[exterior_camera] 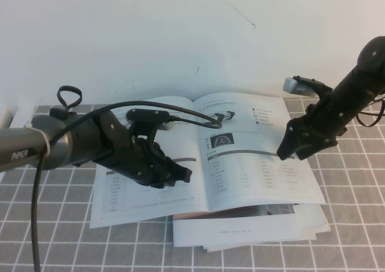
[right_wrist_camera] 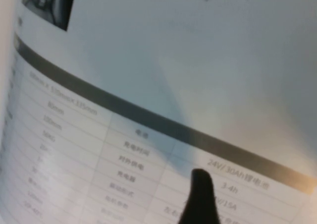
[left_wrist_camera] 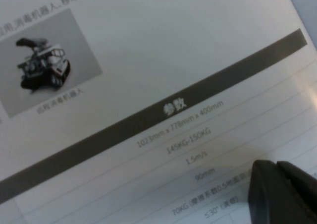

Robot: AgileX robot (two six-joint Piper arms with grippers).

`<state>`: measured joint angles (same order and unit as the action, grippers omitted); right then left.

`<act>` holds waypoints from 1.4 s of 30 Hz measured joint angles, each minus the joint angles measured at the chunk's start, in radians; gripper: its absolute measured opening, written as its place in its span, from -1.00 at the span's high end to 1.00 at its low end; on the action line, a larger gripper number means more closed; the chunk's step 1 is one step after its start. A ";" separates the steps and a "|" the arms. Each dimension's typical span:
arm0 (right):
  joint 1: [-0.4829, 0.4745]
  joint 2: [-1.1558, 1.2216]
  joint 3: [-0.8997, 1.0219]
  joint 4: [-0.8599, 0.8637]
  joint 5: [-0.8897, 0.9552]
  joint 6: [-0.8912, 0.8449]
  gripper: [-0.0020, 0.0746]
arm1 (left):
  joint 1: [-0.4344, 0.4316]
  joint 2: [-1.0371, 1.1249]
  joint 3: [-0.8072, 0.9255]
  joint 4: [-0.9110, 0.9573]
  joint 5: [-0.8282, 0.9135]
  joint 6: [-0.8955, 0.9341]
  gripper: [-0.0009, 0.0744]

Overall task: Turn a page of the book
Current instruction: Open the closed book

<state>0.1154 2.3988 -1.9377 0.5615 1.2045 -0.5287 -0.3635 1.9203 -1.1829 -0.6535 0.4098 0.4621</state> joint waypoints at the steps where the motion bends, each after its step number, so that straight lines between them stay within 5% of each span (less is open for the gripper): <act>1: 0.000 0.000 0.000 0.000 -0.002 0.002 -0.39 | 0.000 0.000 0.000 0.000 0.002 0.000 0.99; 14: -0.012 0.023 -0.026 0.007 0.002 0.005 -0.39 | 0.000 0.000 0.000 0.000 0.013 0.008 0.99; 25: -0.003 0.040 -0.028 0.301 0.001 -0.099 -0.31 | 0.000 0.000 0.000 0.000 0.018 0.010 0.99; 42: -0.001 -0.036 -0.095 0.302 0.005 -0.069 -0.31 | 0.000 0.000 0.000 -0.002 0.018 0.018 0.99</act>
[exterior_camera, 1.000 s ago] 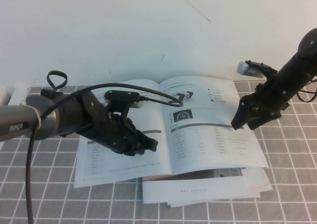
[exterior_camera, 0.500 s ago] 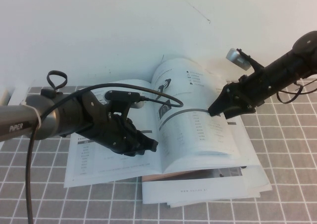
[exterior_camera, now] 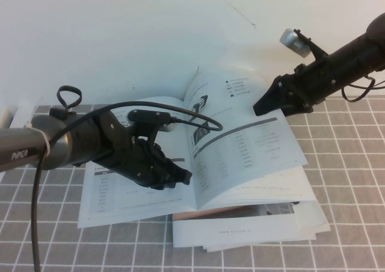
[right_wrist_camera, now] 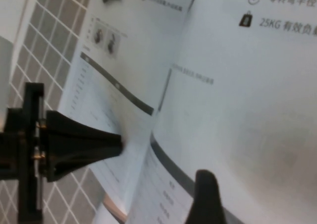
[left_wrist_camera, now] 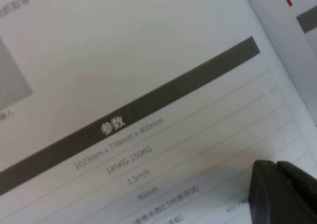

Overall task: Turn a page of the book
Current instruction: Open the closed book

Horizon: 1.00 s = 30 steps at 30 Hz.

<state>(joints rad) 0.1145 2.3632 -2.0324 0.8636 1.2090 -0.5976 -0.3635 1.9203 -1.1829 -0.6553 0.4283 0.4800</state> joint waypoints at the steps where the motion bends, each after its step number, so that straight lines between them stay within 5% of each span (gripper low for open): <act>1: 0.000 0.000 0.000 0.017 0.000 0.000 -0.31 | 0.000 0.000 0.000 0.000 0.000 0.007 0.99; 9: 0.047 0.000 0.000 0.269 0.000 -0.068 -0.31 | 0.000 0.000 0.000 0.000 -0.007 0.035 0.99; 21: 0.105 -0.001 0.000 0.404 0.000 -0.097 -0.31 | 0.000 -0.009 0.000 0.000 0.007 0.080 0.99; 30: 0.110 -0.001 0.000 0.408 -0.002 -0.104 -0.30 | -0.017 -0.303 0.000 0.068 0.174 0.180 0.99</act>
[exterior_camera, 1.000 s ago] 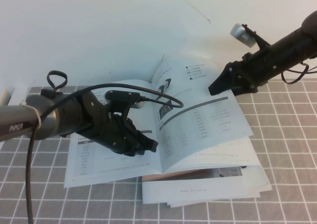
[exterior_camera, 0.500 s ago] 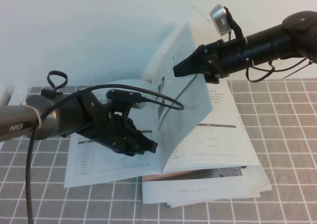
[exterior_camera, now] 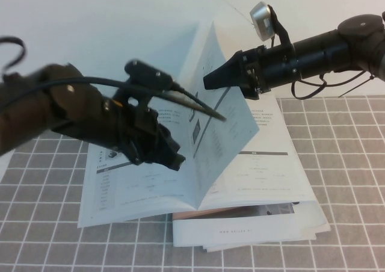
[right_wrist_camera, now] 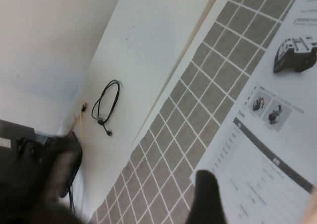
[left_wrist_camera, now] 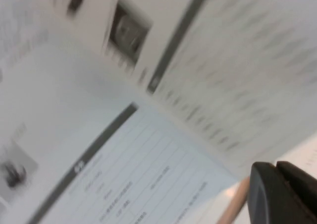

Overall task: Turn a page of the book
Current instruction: Open the closed book

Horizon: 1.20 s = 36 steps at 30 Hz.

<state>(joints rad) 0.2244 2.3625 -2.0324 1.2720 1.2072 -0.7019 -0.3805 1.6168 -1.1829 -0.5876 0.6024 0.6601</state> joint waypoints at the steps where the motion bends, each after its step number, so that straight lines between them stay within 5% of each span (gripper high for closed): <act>1: 0.002 0.000 0.000 0.000 -0.002 -0.005 -0.30 | -0.014 -0.047 0.000 0.022 0.012 0.018 0.99; 7: 0.022 0.000 0.000 0.000 -0.002 -0.035 -0.30 | -0.191 -0.236 0.000 0.069 0.039 0.199 0.99; 15: 0.041 0.000 0.000 0.010 -0.002 -0.044 -0.30 | -0.430 -0.208 0.000 0.116 -0.142 0.334 0.99; 27: 0.041 0.000 0.000 0.011 -0.002 -0.049 -0.30 | -0.458 -0.021 0.000 0.349 -0.214 0.314 0.99; 36: 0.041 0.000 0.000 0.013 -0.002 -0.054 -0.30 | -0.459 0.014 0.000 0.454 -0.244 0.113 0.99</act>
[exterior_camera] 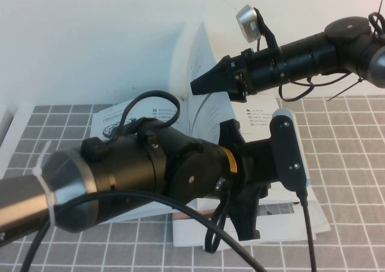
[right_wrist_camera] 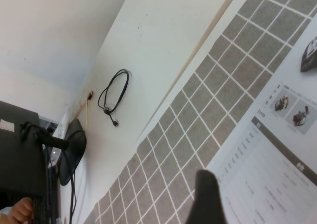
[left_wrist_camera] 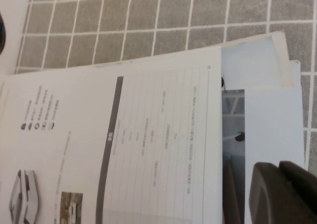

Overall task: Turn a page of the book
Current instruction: Open the closed book

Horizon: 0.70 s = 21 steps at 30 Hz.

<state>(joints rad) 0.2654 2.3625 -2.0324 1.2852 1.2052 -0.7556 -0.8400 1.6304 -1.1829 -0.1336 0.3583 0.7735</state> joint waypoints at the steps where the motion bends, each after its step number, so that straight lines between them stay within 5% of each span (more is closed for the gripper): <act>1: 0.000 0.000 0.000 0.000 0.000 0.000 -0.30 | 0.000 0.000 0.000 0.020 0.000 -0.046 0.99; 21: 0.000 -0.014 0.000 0.010 0.000 -0.010 -0.30 | 0.000 0.002 0.000 0.692 0.130 -0.959 0.99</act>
<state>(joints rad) 0.2654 2.3488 -2.0324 1.2950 1.2052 -0.7656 -0.8400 1.6322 -1.1829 0.5584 0.4885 -0.1858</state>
